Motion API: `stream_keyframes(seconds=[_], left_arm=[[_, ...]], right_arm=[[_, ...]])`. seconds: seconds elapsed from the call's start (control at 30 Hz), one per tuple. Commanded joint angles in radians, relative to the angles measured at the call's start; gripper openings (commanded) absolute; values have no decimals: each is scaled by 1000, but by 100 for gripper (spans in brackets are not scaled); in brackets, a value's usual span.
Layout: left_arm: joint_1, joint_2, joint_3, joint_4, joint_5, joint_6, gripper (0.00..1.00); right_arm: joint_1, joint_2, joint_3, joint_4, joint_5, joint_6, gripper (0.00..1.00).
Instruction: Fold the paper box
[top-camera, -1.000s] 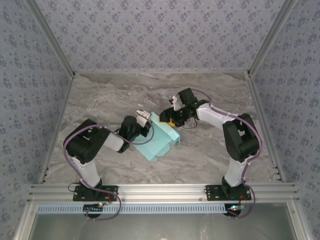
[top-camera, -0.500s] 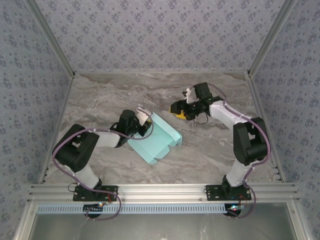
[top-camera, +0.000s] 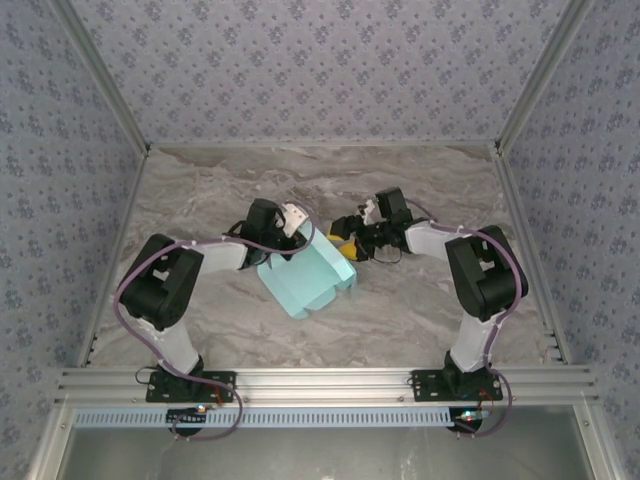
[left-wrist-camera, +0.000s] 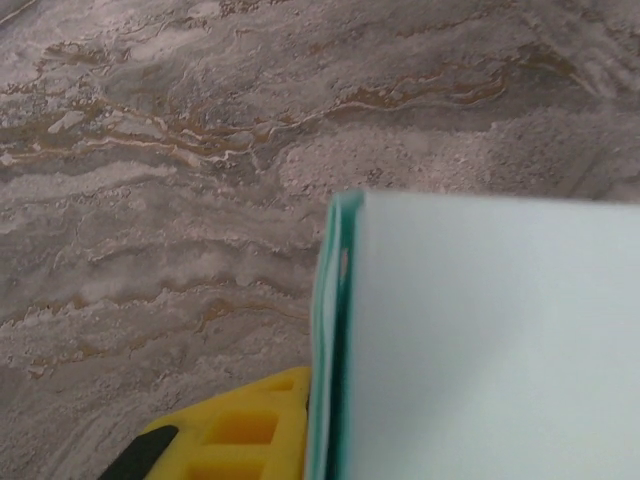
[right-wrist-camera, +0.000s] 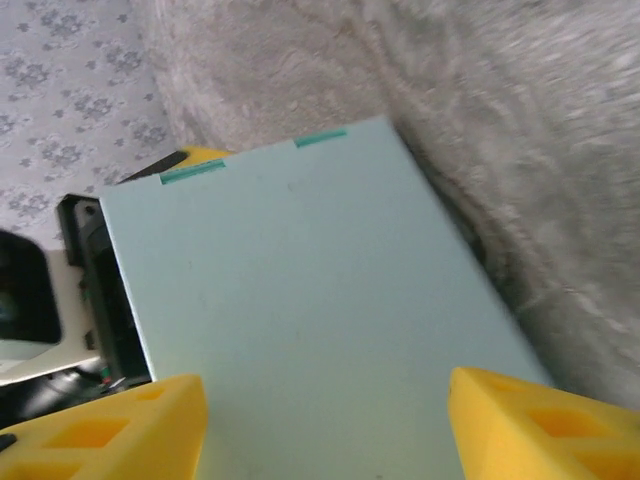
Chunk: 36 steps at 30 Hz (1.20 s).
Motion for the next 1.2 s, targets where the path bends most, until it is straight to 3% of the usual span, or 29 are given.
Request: stream_keyframes(seconds=[0.0,0.13,0.53,0.67,0.77,0.93,1.17], left_arm=[[0,16,7,57,-6,-32,18],[-15,39,6,126,-7,-63,23],[-47,80,-43,286,-89,-119,22],[-46,65,-65,285,-114,-121,26],[-46,63,-78,292,-116,-125,34],[-41,51,-115,347,-106,-130,37],[29,12,-189,480,54,-151,48]], right_arm=[[32,25,10,92,-50,77,68],[42,46,21,108,-39,97,67],[48,46,-9,96,25,85,65],[20,-16,-9,-1,90,-83,65],[1,-88,-3,-75,136,-243,67],[-34,-171,-13,-118,136,-347,68],[-62,-224,-12,-215,186,-457,68]])
